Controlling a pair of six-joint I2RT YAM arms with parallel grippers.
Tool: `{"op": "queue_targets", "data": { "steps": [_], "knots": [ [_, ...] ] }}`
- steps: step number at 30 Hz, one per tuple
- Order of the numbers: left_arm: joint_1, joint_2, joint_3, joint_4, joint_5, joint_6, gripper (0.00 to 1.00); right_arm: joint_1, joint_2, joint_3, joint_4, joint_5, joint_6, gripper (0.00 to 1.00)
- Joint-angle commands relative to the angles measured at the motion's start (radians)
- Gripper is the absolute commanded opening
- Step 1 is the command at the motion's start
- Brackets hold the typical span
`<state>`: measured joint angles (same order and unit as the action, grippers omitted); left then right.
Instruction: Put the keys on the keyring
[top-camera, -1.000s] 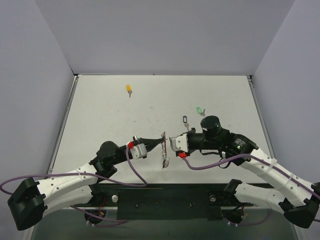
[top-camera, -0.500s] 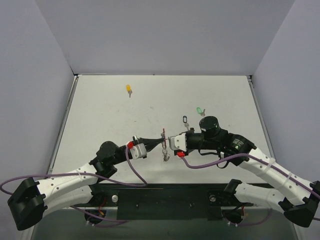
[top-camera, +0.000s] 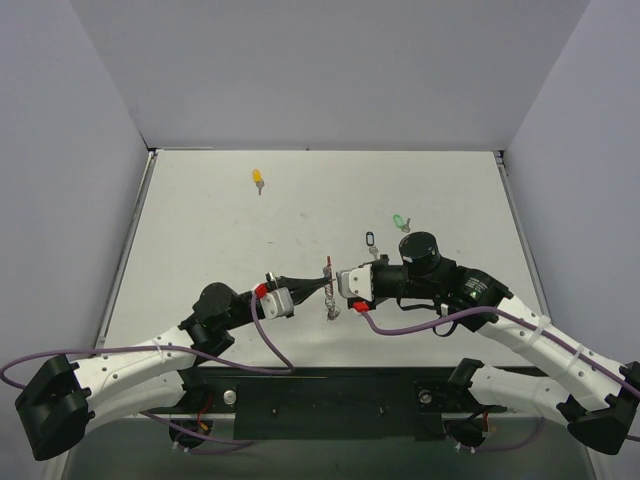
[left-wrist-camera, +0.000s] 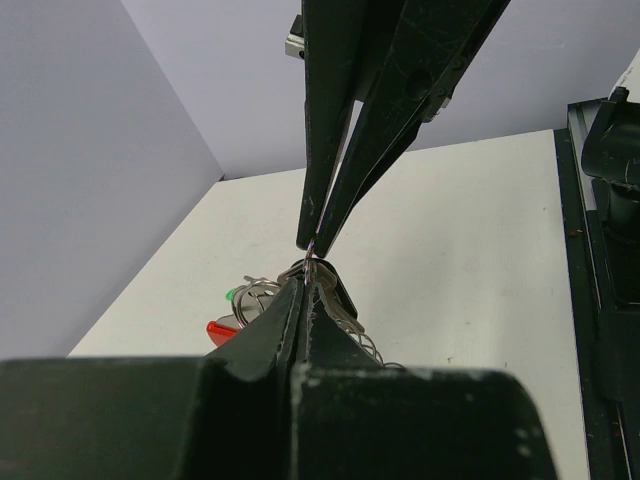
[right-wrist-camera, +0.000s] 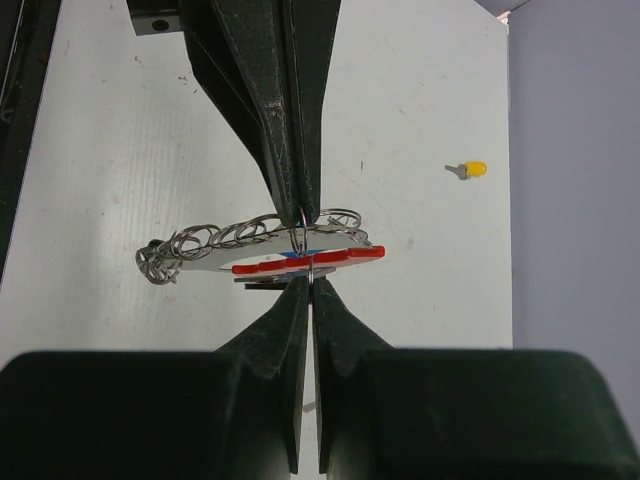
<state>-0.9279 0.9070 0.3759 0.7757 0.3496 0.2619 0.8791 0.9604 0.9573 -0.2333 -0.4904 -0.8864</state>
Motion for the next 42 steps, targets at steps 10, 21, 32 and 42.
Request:
{"op": "queue_targets", "data": {
  "steps": [10, 21, 32, 42],
  "knots": [
    [-0.006, -0.008, 0.011, 0.085, -0.012, -0.009, 0.0, 0.011, -0.002, 0.003, 0.029, -0.016, 0.021, 0.0],
    [-0.008, -0.011, 0.011, 0.08, -0.017, -0.006, 0.0, 0.011, 0.0, 0.009, 0.015, -0.027, 0.021, 0.0],
    [-0.008, -0.013, 0.009, 0.079, -0.02, 0.002, 0.0, 0.011, -0.002, 0.014, 0.005, -0.031, 0.024, 0.0],
    [-0.008, -0.013, 0.011, 0.074, -0.012, 0.008, 0.0, 0.011, -0.003, 0.014, 0.009, -0.03, 0.033, 0.0]
  ]
}}
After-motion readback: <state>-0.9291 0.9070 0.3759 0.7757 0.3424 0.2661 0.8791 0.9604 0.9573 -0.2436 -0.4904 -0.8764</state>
